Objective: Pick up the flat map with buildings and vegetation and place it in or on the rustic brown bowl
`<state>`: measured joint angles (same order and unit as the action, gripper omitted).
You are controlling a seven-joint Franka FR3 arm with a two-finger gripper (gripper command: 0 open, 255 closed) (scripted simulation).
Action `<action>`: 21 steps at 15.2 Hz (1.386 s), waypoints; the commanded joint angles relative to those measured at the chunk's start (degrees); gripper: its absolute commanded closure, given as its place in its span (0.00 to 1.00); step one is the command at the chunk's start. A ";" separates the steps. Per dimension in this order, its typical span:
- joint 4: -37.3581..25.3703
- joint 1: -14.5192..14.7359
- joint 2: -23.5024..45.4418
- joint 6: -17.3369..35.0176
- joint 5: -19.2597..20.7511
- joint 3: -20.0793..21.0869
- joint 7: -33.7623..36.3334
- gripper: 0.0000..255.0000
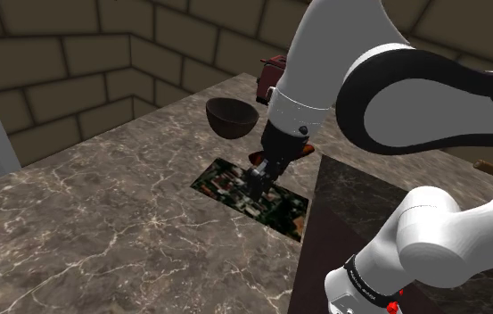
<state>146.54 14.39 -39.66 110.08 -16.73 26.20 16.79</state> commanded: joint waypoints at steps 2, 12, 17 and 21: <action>-2.23 -0.10 -0.60 -2.85 0.49 -0.67 0.14 1.00; -9.54 -0.70 -0.93 -10.51 1.98 -2.47 0.40 1.00; -13.11 -0.99 -0.62 -13.78 2.60 -3.13 0.55 1.00; -15.81 -3.76 4.21 -12.21 5.62 -5.99 -3.52 1.00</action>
<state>130.90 11.19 -36.36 97.24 -11.74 20.85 14.28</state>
